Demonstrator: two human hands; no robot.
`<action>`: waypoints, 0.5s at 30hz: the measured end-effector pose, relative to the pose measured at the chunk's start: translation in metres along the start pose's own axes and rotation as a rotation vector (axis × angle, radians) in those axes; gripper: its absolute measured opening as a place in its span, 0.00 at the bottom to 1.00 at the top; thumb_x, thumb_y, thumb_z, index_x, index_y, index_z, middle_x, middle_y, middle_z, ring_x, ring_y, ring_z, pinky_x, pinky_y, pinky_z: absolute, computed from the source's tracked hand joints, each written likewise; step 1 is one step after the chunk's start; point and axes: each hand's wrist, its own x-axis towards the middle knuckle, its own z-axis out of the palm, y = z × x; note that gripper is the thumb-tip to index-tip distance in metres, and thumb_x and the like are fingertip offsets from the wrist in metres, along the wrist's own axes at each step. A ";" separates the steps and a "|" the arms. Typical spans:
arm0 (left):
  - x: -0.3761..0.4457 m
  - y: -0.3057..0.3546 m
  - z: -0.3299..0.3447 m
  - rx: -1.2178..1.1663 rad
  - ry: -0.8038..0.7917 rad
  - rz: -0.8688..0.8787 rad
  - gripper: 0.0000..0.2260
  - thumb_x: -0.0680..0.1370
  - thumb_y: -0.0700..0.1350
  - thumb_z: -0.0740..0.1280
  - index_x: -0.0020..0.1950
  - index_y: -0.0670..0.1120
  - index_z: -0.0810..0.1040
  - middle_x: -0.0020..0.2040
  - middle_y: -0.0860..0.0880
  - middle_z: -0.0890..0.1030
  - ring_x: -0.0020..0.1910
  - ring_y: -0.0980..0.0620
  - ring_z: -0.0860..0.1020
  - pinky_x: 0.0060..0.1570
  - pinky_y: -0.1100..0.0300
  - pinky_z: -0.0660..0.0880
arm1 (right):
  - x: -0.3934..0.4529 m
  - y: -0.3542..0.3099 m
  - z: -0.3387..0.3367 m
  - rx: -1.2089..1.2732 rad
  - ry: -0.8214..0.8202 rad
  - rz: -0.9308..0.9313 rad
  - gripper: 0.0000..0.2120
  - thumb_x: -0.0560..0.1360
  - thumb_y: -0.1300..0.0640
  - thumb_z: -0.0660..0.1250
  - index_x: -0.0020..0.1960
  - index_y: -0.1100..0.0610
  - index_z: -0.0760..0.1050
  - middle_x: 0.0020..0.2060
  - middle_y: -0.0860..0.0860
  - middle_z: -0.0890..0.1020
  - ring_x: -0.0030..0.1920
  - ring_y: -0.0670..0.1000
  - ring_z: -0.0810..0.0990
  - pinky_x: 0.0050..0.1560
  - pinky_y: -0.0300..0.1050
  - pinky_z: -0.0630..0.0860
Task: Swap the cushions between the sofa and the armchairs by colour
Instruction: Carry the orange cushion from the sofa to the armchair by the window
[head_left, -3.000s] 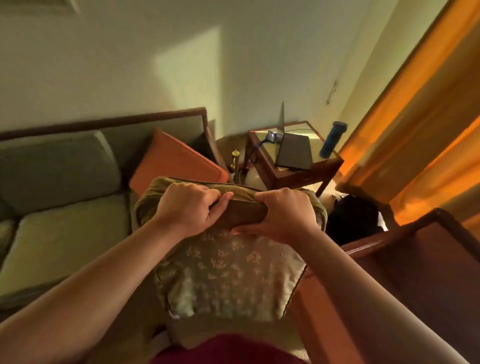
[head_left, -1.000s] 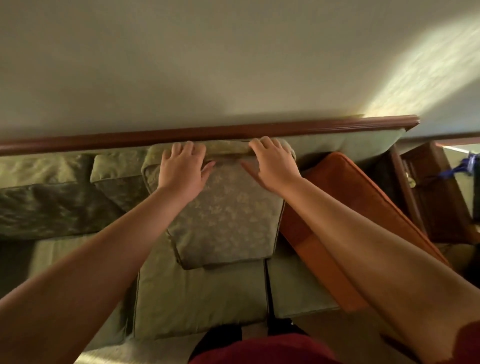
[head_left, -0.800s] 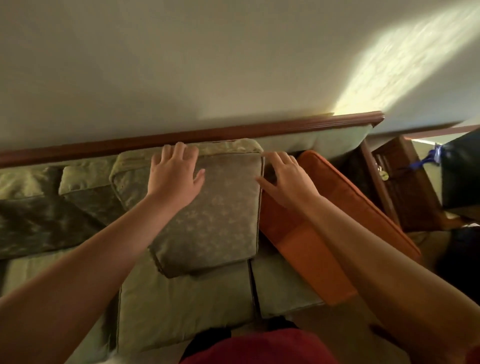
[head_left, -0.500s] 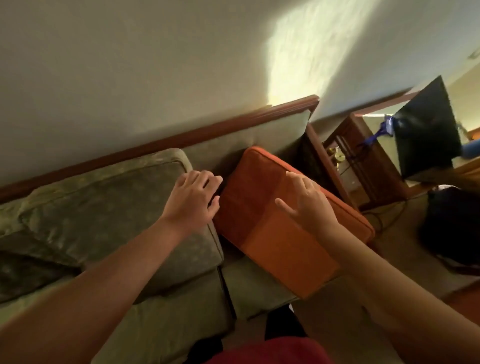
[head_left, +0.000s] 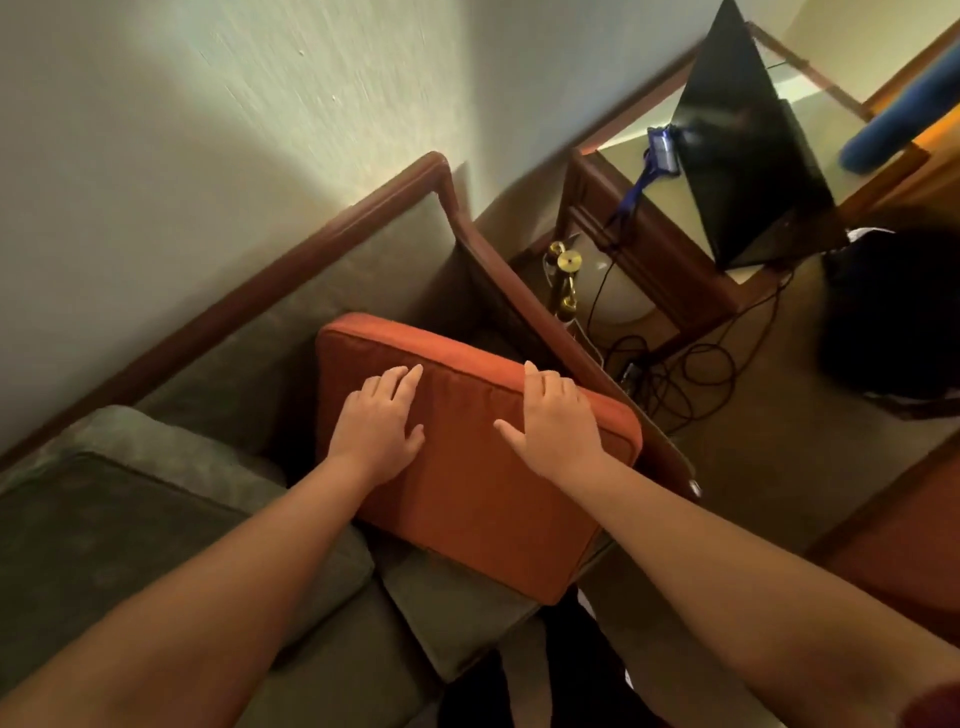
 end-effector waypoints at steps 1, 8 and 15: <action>0.010 0.000 0.003 0.013 0.015 0.010 0.39 0.73 0.55 0.71 0.81 0.45 0.62 0.75 0.43 0.70 0.68 0.42 0.71 0.60 0.46 0.73 | 0.004 -0.004 0.006 -0.026 0.006 0.034 0.41 0.78 0.33 0.66 0.78 0.61 0.64 0.68 0.60 0.76 0.68 0.61 0.76 0.68 0.57 0.74; 0.074 -0.021 0.037 0.140 -0.088 0.140 0.54 0.65 0.65 0.76 0.82 0.43 0.55 0.79 0.42 0.63 0.80 0.42 0.57 0.78 0.42 0.53 | 0.016 -0.012 0.046 -0.173 -0.002 0.137 0.49 0.71 0.25 0.68 0.76 0.61 0.67 0.72 0.62 0.74 0.72 0.65 0.71 0.72 0.65 0.67; 0.101 -0.026 0.052 0.298 0.014 0.294 0.45 0.59 0.69 0.76 0.63 0.41 0.68 0.58 0.42 0.74 0.59 0.39 0.71 0.66 0.43 0.64 | 0.029 0.000 0.062 -0.175 0.043 0.124 0.51 0.61 0.21 0.72 0.68 0.58 0.71 0.57 0.57 0.80 0.57 0.59 0.79 0.57 0.56 0.74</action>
